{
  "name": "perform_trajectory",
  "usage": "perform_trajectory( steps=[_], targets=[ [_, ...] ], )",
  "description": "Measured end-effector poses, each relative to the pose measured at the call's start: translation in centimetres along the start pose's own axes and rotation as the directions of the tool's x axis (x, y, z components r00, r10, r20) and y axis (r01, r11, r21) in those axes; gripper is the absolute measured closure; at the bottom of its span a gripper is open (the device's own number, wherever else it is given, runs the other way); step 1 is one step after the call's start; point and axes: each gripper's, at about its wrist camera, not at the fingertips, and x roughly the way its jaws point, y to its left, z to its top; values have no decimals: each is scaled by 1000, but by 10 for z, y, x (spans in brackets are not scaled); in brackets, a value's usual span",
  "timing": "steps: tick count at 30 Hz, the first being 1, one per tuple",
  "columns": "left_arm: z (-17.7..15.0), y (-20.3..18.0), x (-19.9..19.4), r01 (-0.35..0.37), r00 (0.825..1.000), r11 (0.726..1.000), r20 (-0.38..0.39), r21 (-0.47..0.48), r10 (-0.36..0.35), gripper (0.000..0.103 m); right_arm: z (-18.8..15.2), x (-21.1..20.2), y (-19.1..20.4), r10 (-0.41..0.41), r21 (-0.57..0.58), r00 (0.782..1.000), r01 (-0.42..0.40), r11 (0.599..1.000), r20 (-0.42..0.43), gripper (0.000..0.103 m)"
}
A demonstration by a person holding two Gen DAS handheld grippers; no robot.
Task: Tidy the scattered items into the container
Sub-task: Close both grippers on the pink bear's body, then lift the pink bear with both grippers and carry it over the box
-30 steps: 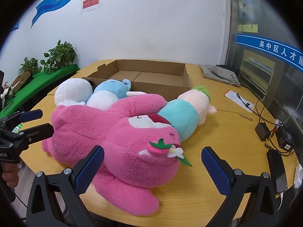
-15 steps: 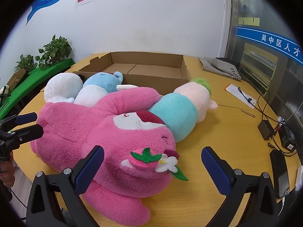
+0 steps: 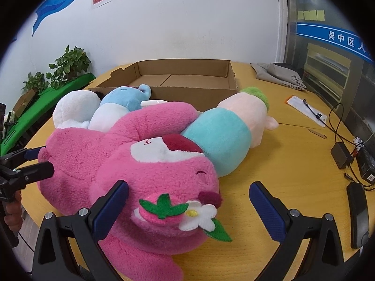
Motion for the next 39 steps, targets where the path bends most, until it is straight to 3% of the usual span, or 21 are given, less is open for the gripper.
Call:
perform_trajectory(
  steps=[4,8,12,13,17,22,26,32,39],
  targets=[
    [1,9,8,18,1000,1000,-18,-8,-18,1,-3,5,-10,75,23,997,-75,997,-3,1],
    [-1,19,15,57,997,998,-44,-30,-58,6,-11,25,-27,193,92,981,-190,978,-27,1],
    [-2,26,13,81,995,995,-45,-64,-84,27,-20,43,-29,275,145,961,-267,953,-36,2],
    [-2,28,11,86,995,994,-40,-72,-89,36,-20,43,-26,285,145,958,-278,950,-28,11],
    [-7,28,3,95,995,993,-23,-72,-97,48,-19,33,-11,269,74,963,-269,960,12,27],
    [-11,20,-13,90,996,993,-6,-73,-91,54,-23,19,-10,294,63,955,-296,953,41,37],
    [-5,12,-37,84,996,994,14,-70,-83,55,-19,-3,-3,309,32,949,-311,950,71,38],
    [35,-2,-77,74,991,997,114,-9,-72,55,16,-40,-4,344,18,925,-351,936,163,38],
    [126,1,-71,69,979,996,187,64,-80,55,92,-45,-7,300,-22,911,-307,951,282,38]
  ],
)
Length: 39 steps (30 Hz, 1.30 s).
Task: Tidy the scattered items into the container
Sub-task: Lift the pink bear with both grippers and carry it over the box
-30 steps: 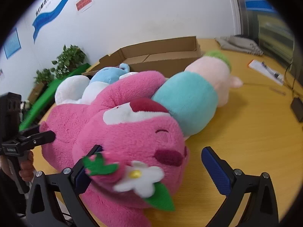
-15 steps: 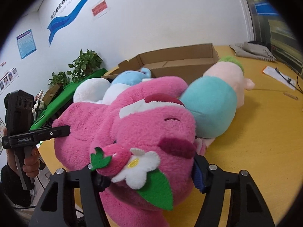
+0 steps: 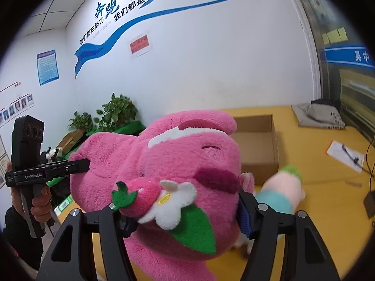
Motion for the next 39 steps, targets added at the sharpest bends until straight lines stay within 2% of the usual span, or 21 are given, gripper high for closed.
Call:
perform_trajectory(
  steps=[3,10,14,18,21,24,26,29,30,32,34,36,38,39],
  targets=[
    [44,9,24,10,1000,1000,20,16,-11,55,37,19,-12,-23,2,998,23,1000,58,38],
    [151,47,97,31,998,998,55,49,-33,55,116,84,-53,-55,64,992,48,997,116,38],
    [192,76,154,19,999,999,38,47,-21,55,149,139,-78,-81,121,991,69,990,102,38],
    [215,123,228,9,1000,1000,-19,13,-9,55,168,198,-105,-111,171,992,100,980,61,38],
    [213,161,285,2,997,1000,-82,-26,-4,55,167,247,-133,-135,219,991,130,967,5,38],
    [195,194,345,-14,984,997,-176,-74,0,55,153,294,-158,-168,250,984,179,952,-65,39],
    [177,213,382,-28,969,995,-245,-100,2,56,139,320,-173,-191,265,974,216,940,-118,39],
    [144,232,431,-54,931,991,-364,-126,4,57,118,352,-195,-239,292,945,298,909,-221,38],
    [137,232,440,-53,926,991,-377,-121,4,57,113,357,-198,-252,292,935,320,901,-249,38],
    [135,224,444,-72,933,993,-358,-89,35,57,108,367,-203,-280,292,913,365,884,-295,39],
    [138,219,445,-100,934,993,-349,-61,73,53,107,368,-206,-291,287,909,377,881,-299,38],
    [142,218,445,-117,931,992,-354,-52,91,50,108,368,-213,-300,299,907,385,873,-295,34],
    [146,215,436,-118,931,992,-352,-41,96,49,109,373,-216,-318,282,895,408,868,-314,23],
    [150,212,426,-110,935,993,-343,-31,93,49,109,371,-215,-332,263,886,422,868,-325,23]
  ],
)
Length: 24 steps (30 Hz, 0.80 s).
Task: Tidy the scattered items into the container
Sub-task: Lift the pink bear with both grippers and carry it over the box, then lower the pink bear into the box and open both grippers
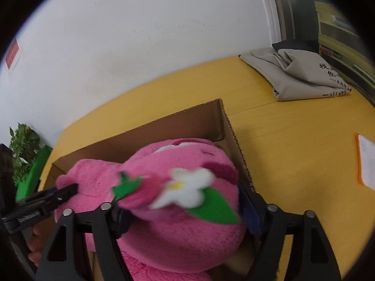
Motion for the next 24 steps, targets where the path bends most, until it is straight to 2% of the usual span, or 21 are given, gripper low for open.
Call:
perform_trajectory(
  steps=[3,6,9,12,14,17,19,24],
  targets=[
    [1,-4,-38,2,999,999,39,35,-4,48,0,-24,-2,33,-36,999,-33,999,-1,22],
    [-17,9,-87,-45,998,998,42,33,44,30,-6,-68,-4,78,-57,997,-77,995,21,18],
    [-52,33,-118,-108,994,994,-26,21,109,30,-30,-99,9,132,-138,990,-139,981,-54,16],
    [-90,52,-122,-114,984,993,-140,-37,108,30,-70,-108,26,168,-242,970,-208,948,-178,16],
    [-112,56,-116,-97,975,993,-208,-62,82,31,-97,-101,31,153,-265,952,-225,938,-265,17],
    [-139,46,-99,-64,948,995,-316,-79,36,31,-117,-84,26,73,-266,933,-175,948,-353,17],
    [-149,40,-97,-61,947,995,-320,-78,33,31,-125,-81,23,24,-273,931,-131,953,-364,17],
    [-160,32,-103,-62,943,993,-333,-99,25,33,-136,-91,20,-19,-307,941,-91,947,-337,17]
  ],
)
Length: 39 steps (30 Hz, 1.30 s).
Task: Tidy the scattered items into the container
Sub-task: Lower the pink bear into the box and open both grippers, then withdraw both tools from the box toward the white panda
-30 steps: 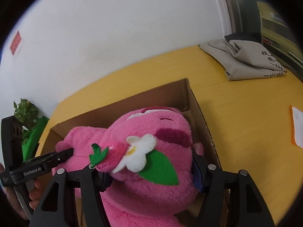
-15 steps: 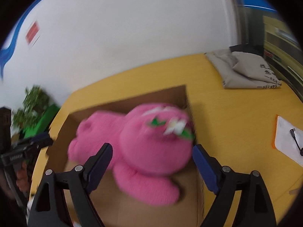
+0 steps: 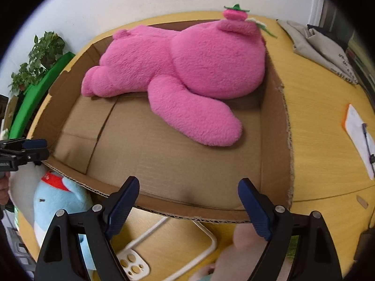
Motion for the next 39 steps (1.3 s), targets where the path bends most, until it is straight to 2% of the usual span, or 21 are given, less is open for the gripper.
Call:
perform_trajectory(
  steps=[2,4,6,8,9,10,11,12,15,18,20,22,25,30,34,39],
  targets=[
    [-1,-2,-3,-11,1000,1000,24,-5,11,33,-5,-3,0,-3,-2,1000,3,1000,14,17],
    [-4,-4,-12,-39,996,999,83,-21,41,33,-7,-7,1,-30,12,999,30,999,39,17],
    [-10,-7,-30,-30,984,999,173,-34,35,32,-8,-24,5,-77,21,990,75,997,115,17],
    [-20,-16,-58,-26,962,1000,273,-11,28,24,-9,-53,15,-77,-8,971,81,997,228,16],
    [-26,-22,-74,-45,944,999,328,9,40,15,-12,-67,20,-70,-20,959,78,997,276,16],
    [-32,-28,-88,-70,923,997,381,25,56,8,-16,-79,24,-65,-26,946,77,997,318,12],
    [-41,-34,-101,-96,898,995,434,34,72,4,-21,-94,29,-60,-30,929,76,997,366,0],
    [-52,-41,-114,-119,871,992,483,37,86,0,-24,-103,33,-55,-32,918,73,997,394,0],
    [-77,-53,-139,-165,812,985,574,47,109,0,-37,-122,45,-40,-40,896,65,997,443,0],
    [-94,-61,-150,-210,777,976,616,58,130,0,-51,-131,57,-48,-23,885,66,998,464,0],
    [-103,-66,-153,-235,759,970,634,55,148,0,-57,-135,62,-68,-6,876,81,997,478,0],
    [-111,-69,-154,-230,751,972,643,47,147,0,-64,-141,63,-91,3,866,102,995,493,0],
    [-120,-72,-150,-204,753,978,647,50,124,0,-74,-148,65,-112,9,856,124,992,506,0],
    [-127,-80,-142,-171,765,985,635,39,108,0,-86,-152,69,-127,-2,854,149,989,504,0],
    [-133,-84,-139,-156,760,987,642,26,103,0,-93,-153,70,-138,-5,852,163,987,506,0],
    [-138,-90,-136,-156,763,987,639,43,93,0,-101,-149,67,-136,9,860,152,988,493,0]
  ],
)
